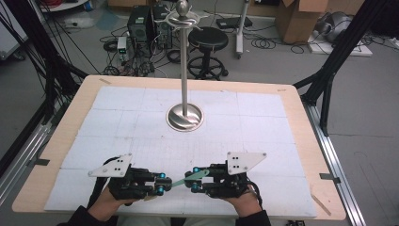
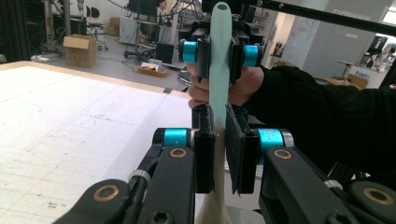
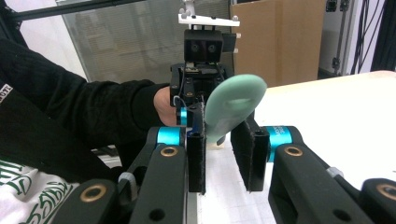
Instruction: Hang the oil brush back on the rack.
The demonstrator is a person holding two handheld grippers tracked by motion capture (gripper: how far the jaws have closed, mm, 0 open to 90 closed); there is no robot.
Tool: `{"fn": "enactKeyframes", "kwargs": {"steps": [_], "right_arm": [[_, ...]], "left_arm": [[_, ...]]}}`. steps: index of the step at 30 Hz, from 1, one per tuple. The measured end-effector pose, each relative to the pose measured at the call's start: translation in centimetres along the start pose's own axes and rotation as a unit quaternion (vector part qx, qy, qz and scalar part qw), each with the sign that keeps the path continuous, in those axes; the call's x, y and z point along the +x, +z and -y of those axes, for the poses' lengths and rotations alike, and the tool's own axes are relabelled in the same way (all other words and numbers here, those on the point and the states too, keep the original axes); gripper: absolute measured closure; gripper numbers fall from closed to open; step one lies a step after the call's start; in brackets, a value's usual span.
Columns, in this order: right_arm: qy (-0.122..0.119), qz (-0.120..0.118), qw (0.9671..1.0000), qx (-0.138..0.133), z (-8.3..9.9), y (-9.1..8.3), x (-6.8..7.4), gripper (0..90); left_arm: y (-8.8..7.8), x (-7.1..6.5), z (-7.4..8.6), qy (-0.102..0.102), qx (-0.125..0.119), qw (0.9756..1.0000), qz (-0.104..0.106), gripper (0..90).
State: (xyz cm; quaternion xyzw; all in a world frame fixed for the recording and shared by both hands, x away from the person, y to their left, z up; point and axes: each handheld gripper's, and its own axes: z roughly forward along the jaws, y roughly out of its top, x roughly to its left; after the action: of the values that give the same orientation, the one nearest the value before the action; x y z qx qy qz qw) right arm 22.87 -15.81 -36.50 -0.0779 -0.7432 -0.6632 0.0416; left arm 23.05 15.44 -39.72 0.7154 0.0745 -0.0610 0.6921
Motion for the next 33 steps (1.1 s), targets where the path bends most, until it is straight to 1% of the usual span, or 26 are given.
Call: {"fn": "enactKeyframes", "kwargs": {"steps": [9, 10, 11, 12, 13, 14, 15, 16, 18, 19, 20, 21, 23, 24, 26, 27, 28, 29, 30, 31, 32, 33], "right_arm": [[0.005, -0.002, 1.0, 0.005, -0.2, 0.1, 0.1, 76.2], [0.01, -0.001, 0.9999, 0.009, -0.3, 0.1, 0.1, 76.3], [0.01, -0.001, 0.9999, 0.009, -0.3, 0.1, 0.1, 76.3], [0.013, 0.0, 0.9998, 0.011, -0.5, 0.2, 0.1, 76.4], [0.013, 0.0, 0.9998, 0.011, -0.5, 0.2, 0.1, 76.4], [0.015, 0.0, 0.9998, 0.014, -0.6, 0.2, 0.2, 76.5], [0.016, 0.005, 0.9997, 0.019, -0.7, 0.3, 0.2, 76.5], [0.018, 0.009, 0.9995, 0.025, -0.8, 0.4, 0.3, 76.5], [0.018, 0.015, 0.9991, 0.034, -1.1, 0.6, 0.4, 76.6], [0.02, 0.02, 0.9989, 0.038, -1.3, 0.8, 0.5, 76.6], [0.02, 0.028, 0.9986, 0.041, -1.6, 0.9, 0.5, 76.6], [0.02, 0.028, 0.9986, 0.041, -1.6, 0.9, 0.5, 76.6], [0.029, 0.037, 0.9978, 0.046, -2.0, 1.2, 0.6, 76.6], [0.03, 0.047, 0.9969, 0.056, -2.4, 1.5, 0.8, 76.6], [0.03, 0.049, 0.9966, 0.059, -2.6, 1.7, 0.8, 76.6], [0.031, 0.054, 0.9959, 0.065, -2.9, 1.9, 0.9, 76.6], [0.037, 0.063, 0.9948, 0.072, -3.3, 2.2, 1.1, 76.5], [0.037, 0.063, 0.9948, 0.072, -3.3, 2.2, 1.1, 76.5], [0.04, 0.069, 0.9937, 0.079, -3.6, 2.5, 1.1, 76.5], [0.04, 0.069, 0.9937, 0.079, -3.6, 2.5, 1.1, 76.5], [0.038, 0.075, 0.9924, 0.089, -3.8, 2.8, 1.1, 76.5], [0.038, 0.075, 0.9924, 0.089, -3.8, 2.8, 1.1, 76.5]], "left_arm": [[0.1, -0.1, 0.0, 0.0, 0.006, 1.0, 0.003, 81.3], [0.2, -0.1, 0.0, -0.004, 0.008, 1.0, 0.002, 81.1], [0.2, -0.1, 0.0, -0.004, 0.008, 1.0, 0.002, 80.6], [0.2, -0.1, -0.1, -0.009, 0.008, 0.9999, -0.004, 78.2], [0.2, -0.1, -0.1, -0.009, 0.008, 0.9999, -0.004, 70.0], [0.3, -0.2, -0.2, -0.014, 0.014, 0.9996, -0.021, 70.0], [0.4, -0.2, -0.4, -0.015, 0.018, 0.9992, -0.032, 58.0], [0.4, -0.3, -0.5, -0.012, 0.022, 0.999, -0.037, 51.7], [0.5, -0.5, -0.8, 0.001, 0.033, 0.9983, -0.049, 48.2], [0.6, -0.6, -0.9, 0.004, 0.037, 0.998, -0.051, 46.1], [0.8, -0.8, -1.0, 0.012, 0.051, 0.9969, -0.059, 44.7], [0.8, -0.8, -1.0, 0.012, 0.051, 0.9969, -0.059, 44.5], [1.2, -1.1, -1.1, 0.02, 0.07, 0.9947, -0.073, 44.5], [1.4, -1.1, -1.1, 0.024, 0.079, 0.9932, -0.081, 44.9], [1.7, -1.2, -1.1, 0.03, 0.091, 0.9909, -0.095, 45.1], [1.8, -1.2, -1.1, 0.032, 0.095, 0.99, -0.1, 46.7], [1.9, -1.2, -1.1, 0.034, 0.1, 0.9885, -0.108, 48.2], [2.0, -1.2, -1.0, 0.035, 0.102, 0.988, -0.111, 48.2], [2.0, -1.2, -1.0, 0.036, 0.106, 0.987, -0.115, 50.8], [2.1, -1.2, -1.0, 0.037, 0.106, 0.9869, -0.115, 50.8], [2.1, -1.2, -1.0, 0.037, 0.109, 0.9868, -0.114, 54.7], [2.2, -1.2, -0.9, 0.036, 0.111, 0.9868, -0.113, 54.7]]}}
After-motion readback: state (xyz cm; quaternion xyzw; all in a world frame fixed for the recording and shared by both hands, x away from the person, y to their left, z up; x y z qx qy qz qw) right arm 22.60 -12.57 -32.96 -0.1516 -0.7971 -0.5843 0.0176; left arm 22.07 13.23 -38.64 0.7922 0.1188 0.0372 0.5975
